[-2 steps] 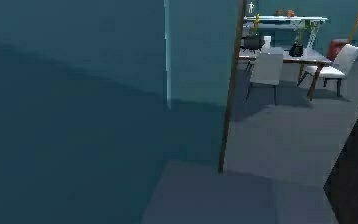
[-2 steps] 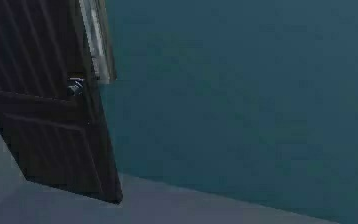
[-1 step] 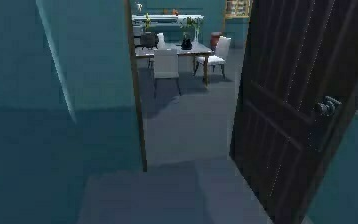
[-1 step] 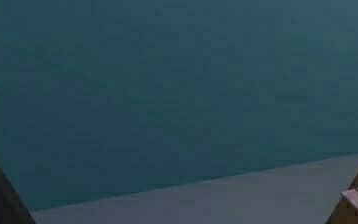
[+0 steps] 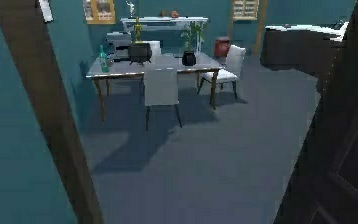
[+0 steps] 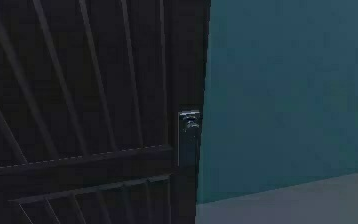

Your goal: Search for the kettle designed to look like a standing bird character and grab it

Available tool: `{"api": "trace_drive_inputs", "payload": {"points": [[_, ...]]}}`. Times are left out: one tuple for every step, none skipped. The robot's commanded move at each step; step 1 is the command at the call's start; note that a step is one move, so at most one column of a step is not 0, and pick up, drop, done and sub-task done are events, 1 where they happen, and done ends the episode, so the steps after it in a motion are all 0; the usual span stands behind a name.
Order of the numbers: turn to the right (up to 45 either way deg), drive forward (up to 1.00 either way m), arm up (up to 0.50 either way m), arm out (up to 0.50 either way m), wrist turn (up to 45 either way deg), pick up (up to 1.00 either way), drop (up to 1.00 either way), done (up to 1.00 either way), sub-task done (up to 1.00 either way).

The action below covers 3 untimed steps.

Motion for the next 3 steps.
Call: {"api": "trace_drive_inputs", "payload": {"points": [[3.0, 0.0, 0.0, 0.0, 0.0, 0.0, 0.0, 0.0, 0.0], [0.0, 0.85, 0.0, 0.0, 0.0, 0.0, 0.0, 0.0, 0.0], [45.0, 0.0, 0.0, 0.0, 0.0, 0.0, 0.0, 0.0, 0.0]]}}
